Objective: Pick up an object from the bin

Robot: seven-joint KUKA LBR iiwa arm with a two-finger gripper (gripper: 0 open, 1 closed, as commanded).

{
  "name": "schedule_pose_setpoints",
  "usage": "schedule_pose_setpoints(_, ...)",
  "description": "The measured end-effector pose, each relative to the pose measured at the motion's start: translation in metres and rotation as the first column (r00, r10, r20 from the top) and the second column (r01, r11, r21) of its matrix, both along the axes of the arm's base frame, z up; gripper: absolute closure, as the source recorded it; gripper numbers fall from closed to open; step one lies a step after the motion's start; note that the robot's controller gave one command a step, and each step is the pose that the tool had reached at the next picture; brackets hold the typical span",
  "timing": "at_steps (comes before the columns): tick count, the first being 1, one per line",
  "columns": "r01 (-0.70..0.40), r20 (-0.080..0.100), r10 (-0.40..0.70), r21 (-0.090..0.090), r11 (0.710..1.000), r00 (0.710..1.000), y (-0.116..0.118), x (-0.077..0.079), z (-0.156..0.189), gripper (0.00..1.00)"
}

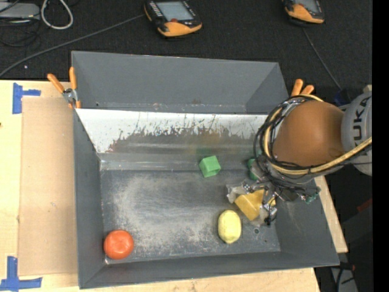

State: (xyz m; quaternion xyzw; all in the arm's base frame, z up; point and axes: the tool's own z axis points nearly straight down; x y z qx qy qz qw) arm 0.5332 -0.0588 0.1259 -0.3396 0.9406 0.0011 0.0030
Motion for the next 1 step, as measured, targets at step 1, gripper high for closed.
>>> schedule_pose_setpoints(1, 0.001, -0.001, -0.001, 0.001, 1.0, 1.0, 0.001, -0.0001, 0.0088, 1.0)
